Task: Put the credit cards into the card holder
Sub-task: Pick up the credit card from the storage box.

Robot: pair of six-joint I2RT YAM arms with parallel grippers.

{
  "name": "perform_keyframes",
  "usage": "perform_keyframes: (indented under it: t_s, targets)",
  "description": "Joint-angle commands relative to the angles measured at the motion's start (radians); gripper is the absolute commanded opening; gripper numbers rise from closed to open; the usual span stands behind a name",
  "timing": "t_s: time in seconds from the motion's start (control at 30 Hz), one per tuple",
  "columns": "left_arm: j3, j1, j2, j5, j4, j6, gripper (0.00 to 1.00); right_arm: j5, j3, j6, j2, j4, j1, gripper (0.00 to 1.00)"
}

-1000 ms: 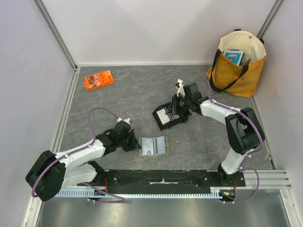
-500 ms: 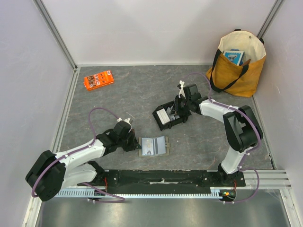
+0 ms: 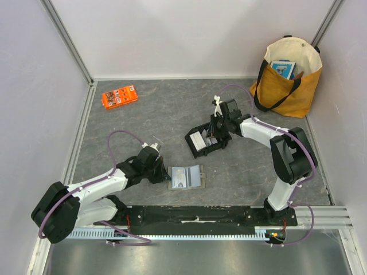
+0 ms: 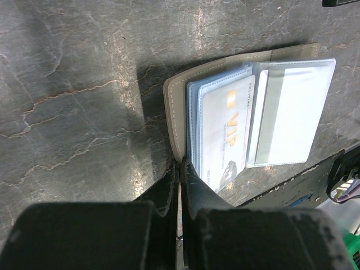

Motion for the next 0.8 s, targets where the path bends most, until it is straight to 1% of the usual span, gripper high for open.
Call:
perform_keyframes:
  t_s: [0.0,0.03,0.13,0.23,0.3,0.37,0.4,0.53,0.63,0.77]
  targets:
    - [0.029,-0.006,-0.008,0.007,0.019,0.039,0.02,-0.033,0.044,-0.022,-0.003,0.001,0.007,0.0]
    - [0.029,-0.003,-0.009,0.007,0.019,0.038,0.02,-0.021,0.045,-0.027,-0.007,-0.006,0.016,0.02]
    - [0.028,-0.003,-0.008,0.012,0.017,0.039,0.02,0.005,0.054,-0.042,-0.003,-0.023,0.035,0.11]
    - [0.028,-0.003,-0.008,0.014,0.017,0.038,0.02,0.042,0.074,-0.057,0.026,-0.054,0.064,0.14]
    - [0.029,-0.003,-0.009,0.017,0.016,0.038,0.02,0.054,0.077,-0.057,0.036,-0.055,0.076,0.14]
    - [0.029,-0.005,-0.015,0.015,0.014,0.036,0.02,0.093,0.076,-0.057,0.031,-0.055,0.084,0.07]
    - [0.031,-0.003,-0.015,0.015,0.013,0.038,0.02,0.11,0.074,-0.059,0.027,-0.057,0.084,0.05]
    - [0.031,-0.005,-0.02,0.014,0.008,0.036,0.02,0.189,0.071,-0.074,-0.004,-0.066,0.088,0.02]
    - [0.031,-0.003,-0.019,0.015,0.007,0.035,0.02,0.216,0.082,-0.096,-0.006,-0.089,0.09,0.05]
    - [0.034,-0.003,-0.019,0.02,0.01,0.035,0.02,0.17,0.085,-0.105,0.008,-0.095,0.091,0.13]
